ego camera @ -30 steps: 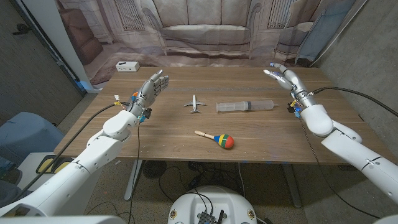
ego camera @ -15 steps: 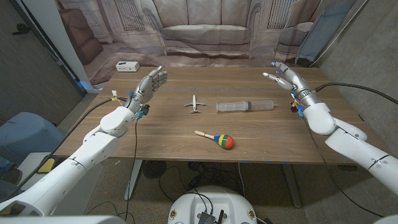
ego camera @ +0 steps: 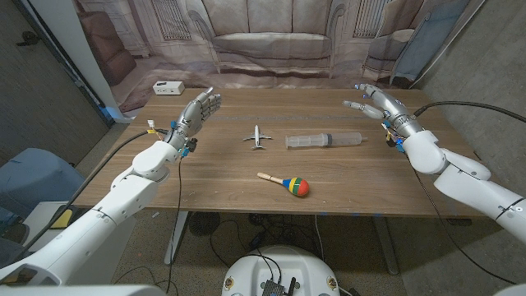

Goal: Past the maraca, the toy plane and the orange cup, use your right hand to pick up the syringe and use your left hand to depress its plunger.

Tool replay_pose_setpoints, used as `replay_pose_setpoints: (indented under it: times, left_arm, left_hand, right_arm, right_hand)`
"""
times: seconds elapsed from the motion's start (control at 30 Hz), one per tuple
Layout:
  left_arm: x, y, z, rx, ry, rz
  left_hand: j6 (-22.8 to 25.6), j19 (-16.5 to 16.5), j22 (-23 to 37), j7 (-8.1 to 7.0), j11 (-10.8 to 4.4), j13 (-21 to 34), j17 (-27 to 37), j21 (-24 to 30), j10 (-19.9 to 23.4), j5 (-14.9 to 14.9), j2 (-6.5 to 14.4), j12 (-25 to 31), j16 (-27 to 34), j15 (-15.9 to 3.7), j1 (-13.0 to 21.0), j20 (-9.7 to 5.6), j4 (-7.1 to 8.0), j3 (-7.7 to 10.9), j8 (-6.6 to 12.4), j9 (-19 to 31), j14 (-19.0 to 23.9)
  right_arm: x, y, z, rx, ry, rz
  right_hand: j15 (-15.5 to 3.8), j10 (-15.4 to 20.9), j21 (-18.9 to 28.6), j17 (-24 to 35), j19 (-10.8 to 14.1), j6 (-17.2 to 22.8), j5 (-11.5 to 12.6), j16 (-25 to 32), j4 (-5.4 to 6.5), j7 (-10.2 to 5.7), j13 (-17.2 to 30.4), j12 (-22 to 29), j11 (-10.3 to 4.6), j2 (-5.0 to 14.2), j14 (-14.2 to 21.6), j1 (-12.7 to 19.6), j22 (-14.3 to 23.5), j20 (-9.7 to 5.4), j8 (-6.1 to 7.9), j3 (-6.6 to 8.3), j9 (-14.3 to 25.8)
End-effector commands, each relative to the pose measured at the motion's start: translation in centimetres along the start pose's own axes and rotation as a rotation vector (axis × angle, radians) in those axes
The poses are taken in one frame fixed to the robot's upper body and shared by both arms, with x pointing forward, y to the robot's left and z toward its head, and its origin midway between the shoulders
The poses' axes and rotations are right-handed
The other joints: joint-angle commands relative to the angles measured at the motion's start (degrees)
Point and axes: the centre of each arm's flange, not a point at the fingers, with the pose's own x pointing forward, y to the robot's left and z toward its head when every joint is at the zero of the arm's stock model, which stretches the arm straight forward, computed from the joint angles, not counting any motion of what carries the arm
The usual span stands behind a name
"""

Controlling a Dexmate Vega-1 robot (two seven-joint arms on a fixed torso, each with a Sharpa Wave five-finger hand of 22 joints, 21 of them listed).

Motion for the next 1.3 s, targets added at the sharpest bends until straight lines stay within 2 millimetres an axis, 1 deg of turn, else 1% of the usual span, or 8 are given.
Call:
replay_pose_setpoints:
  times: [0.03, 0.33, 0.4, 0.47, 0.63, 0.73, 0.9, 1.3]
  left_arm:
    - [0.3, -0.8, -0.2, -0.012, 0.002, -0.016]
    - [0.4, -1.0, -0.3, -0.017, 0.007, -0.014]
    - [0.3, -1.0, -0.4, -0.021, 0.008, -0.012]
    - [0.2, -1.1, -0.4, -0.021, 0.009, -0.011]
    - [0.1, -1.1, -0.5, -0.024, 0.013, -0.011]
    - [0.1, -1.1, -0.5, -0.023, 0.014, -0.009]
    - [0.1, -1.1, -0.6, -0.027, 0.019, -0.010]
    - [0.3, -1.4, -0.5, -0.026, 0.017, -0.019]
  left_hand:
    - [0.64, 0.50, 0.21, 0.10, 0.16, 0.27, 0.27, 0.18, 0.42, -0.05, 0.28, 0.09, -0.04, -0.08, 0.65, -0.07, -0.41, 0.11, -0.20, 0.32, 0.77]
    - [0.80, 0.55, 0.21, 0.05, 0.22, 0.28, 0.27, 0.18, 0.62, -0.07, 0.35, 0.09, -0.08, -0.12, 0.71, -0.06, -0.42, 0.09, -0.19, 0.32, 0.87]
    - [0.80, 0.55, 0.21, 0.04, 0.33, 0.28, 0.27, 0.18, 0.56, -0.08, 0.36, 0.04, -0.08, -0.15, 0.72, -0.05, -0.42, 0.08, -0.21, 0.32, 0.89]
    - [0.83, 0.58, 0.21, 0.06, 0.28, 0.28, 0.27, 0.18, 0.63, -0.08, 0.38, 0.05, -0.08, -0.09, 0.73, -0.05, -0.42, 0.07, -0.21, 0.32, 0.94]
    - [0.90, 0.60, 0.21, 0.02, 0.24, 0.28, 0.27, 0.18, 0.74, -0.08, 0.42, 0.06, -0.09, -0.11, 0.76, -0.08, -0.42, 0.07, -0.21, 0.32, 0.98]
    - [0.90, 0.60, 0.21, 0.02, 0.23, 0.28, 0.27, 0.18, 0.74, -0.09, 0.45, 0.04, -0.10, -0.17, 0.78, -0.11, -0.42, 0.06, -0.22, 0.32, 1.02]
    - [1.08, 0.67, 0.21, 0.06, 0.23, 0.29, 0.28, 0.19, 0.93, -0.09, 0.53, 0.05, -0.11, -0.18, 0.82, -0.15, -0.41, 0.06, -0.19, 0.32, 1.11]
    - [1.22, 0.78, 0.21, 0.04, 0.18, 0.30, 0.28, 0.20, 1.04, -0.11, 0.64, -0.01, -0.13, -0.12, 0.87, -0.12, -0.40, 0.02, -0.22, 0.32, 1.25]
  right_arm:
    - [0.5, -0.6, 0.7, -0.131, 0.045, 0.112]
    - [1.1, -0.5, 0.7, -0.192, 0.057, 0.162]
    - [1.3, -0.5, 0.8, -0.202, 0.058, 0.178]
    - [1.4, -0.4, 0.9, -0.217, 0.057, 0.189]
    - [1.7, -0.1, 1.2, -0.258, 0.050, 0.214]
    - [1.9, 0.0, 1.3, -0.277, 0.052, 0.223]
    - [2.0, 0.1, 1.4, -0.307, 0.058, 0.240]
    - [2.6, 0.5, 1.5, -0.368, 0.036, 0.317]
  right_hand:
    - [0.20, -0.40, -0.23, 0.11, -0.06, -1.03, -0.02, 0.20, -0.04, 0.00, 0.01, 0.17, -0.28, 0.05, 0.31, 1.12, 0.13, 0.40, -0.12, 0.42, 0.10]
    - [0.45, -1.12, -0.29, 0.07, -0.14, -1.79, -0.07, 0.03, -0.29, 0.32, 0.00, -0.10, -0.26, 0.04, -0.02, 1.97, 0.12, 0.46, -0.25, 0.68, 0.09]
    - [0.46, -1.41, -0.31, 0.04, -0.13, 0.34, -0.12, 0.01, -0.48, 0.62, 0.02, -0.14, 0.03, -0.03, -0.05, 2.81, 0.11, 0.46, 0.75, 0.91, 0.20]
    - [0.52, -1.45, -0.30, 0.02, -0.09, 0.74, -0.09, 0.01, -0.55, 0.57, 0.04, -0.12, 0.26, -0.18, -0.01, 3.07, 0.11, 0.49, 0.94, 0.94, 0.28]
    - [0.60, -1.44, -0.34, -0.01, -0.08, -2.39, 0.13, 0.02, -0.77, -0.17, 0.10, 0.00, 0.06, -0.94, 0.11, 4.16, 0.10, 0.60, -0.13, 1.03, 0.40]
    - [0.64, -1.42, -0.35, -0.02, -0.11, -2.97, 0.17, 0.01, -0.79, -0.38, 0.10, 0.03, -0.13, -1.04, 0.10, 4.47, 0.10, 0.71, -0.27, 1.09, 0.40]
    - [-0.26, -0.43, -0.88, -0.02, -1.79, -2.80, 0.23, -0.28, -0.65, -0.75, 0.12, 0.42, -0.15, -1.72, -0.70, 5.04, 0.14, 1.80, 0.04, 1.00, 0.35]
    - [0.38, -2.97, -0.93, -0.06, -2.79, -5.37, 0.41, -0.67, -0.58, -0.23, 0.13, -0.44, 0.15, -2.18, -2.18, 6.34, 0.14, 0.84, -0.51, 1.22, 0.20]
